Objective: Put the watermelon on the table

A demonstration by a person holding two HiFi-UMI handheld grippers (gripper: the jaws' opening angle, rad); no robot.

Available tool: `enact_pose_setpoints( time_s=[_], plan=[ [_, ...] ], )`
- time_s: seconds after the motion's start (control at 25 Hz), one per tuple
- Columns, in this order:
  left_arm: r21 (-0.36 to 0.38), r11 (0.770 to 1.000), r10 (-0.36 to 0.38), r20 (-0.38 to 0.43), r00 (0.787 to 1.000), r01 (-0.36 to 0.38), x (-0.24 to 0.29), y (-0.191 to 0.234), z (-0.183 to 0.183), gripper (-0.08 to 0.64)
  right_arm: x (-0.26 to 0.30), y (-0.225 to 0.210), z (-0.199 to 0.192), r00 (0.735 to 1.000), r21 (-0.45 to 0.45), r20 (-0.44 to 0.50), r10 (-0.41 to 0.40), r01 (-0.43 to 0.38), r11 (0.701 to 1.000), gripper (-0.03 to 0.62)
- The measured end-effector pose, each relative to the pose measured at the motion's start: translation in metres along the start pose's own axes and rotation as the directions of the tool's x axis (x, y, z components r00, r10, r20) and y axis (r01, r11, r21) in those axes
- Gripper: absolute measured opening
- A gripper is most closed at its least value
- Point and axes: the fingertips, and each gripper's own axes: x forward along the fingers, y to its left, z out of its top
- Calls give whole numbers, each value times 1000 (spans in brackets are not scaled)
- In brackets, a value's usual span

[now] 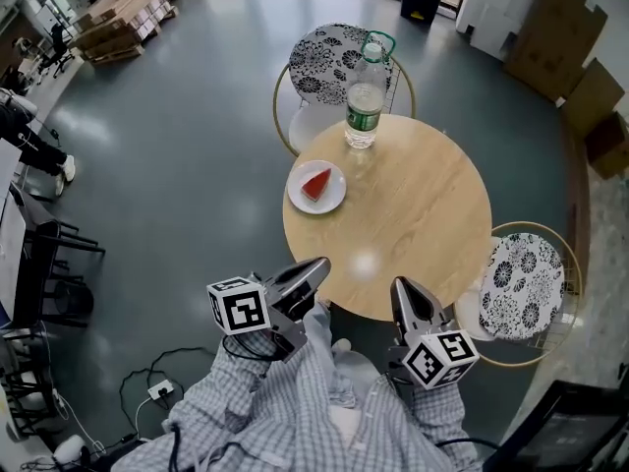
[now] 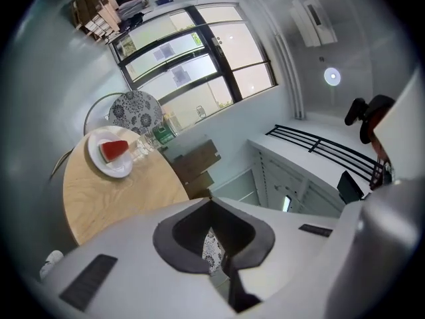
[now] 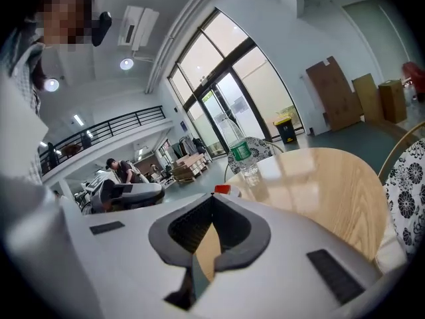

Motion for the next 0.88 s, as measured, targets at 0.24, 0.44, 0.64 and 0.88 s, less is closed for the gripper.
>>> enact_pose_setpoints(
  time_s=[0.24, 0.44, 0.64, 0.88],
  plan=[
    [60, 998, -28, 20, 999, 27, -15, -38, -22, 6, -39, 22, 2, 999, -15, 47, 26, -25, 1000, 8],
    [136, 990, -33, 31, 999, 29, -27, -65, -37, 6, -62, 35, 0, 996, -37, 76, 54, -51, 998, 8],
    [186, 982, -34, 20, 999, 30, -38, -82, -46, 6, -72, 48, -1, 994, -58, 91, 60, -55, 997, 8],
    [223, 974, -37, 1, 999, 36, -42, -92, -45, 8, -74, 59, 6, 992, -92, 114, 58, -48, 995, 8]
  ],
)
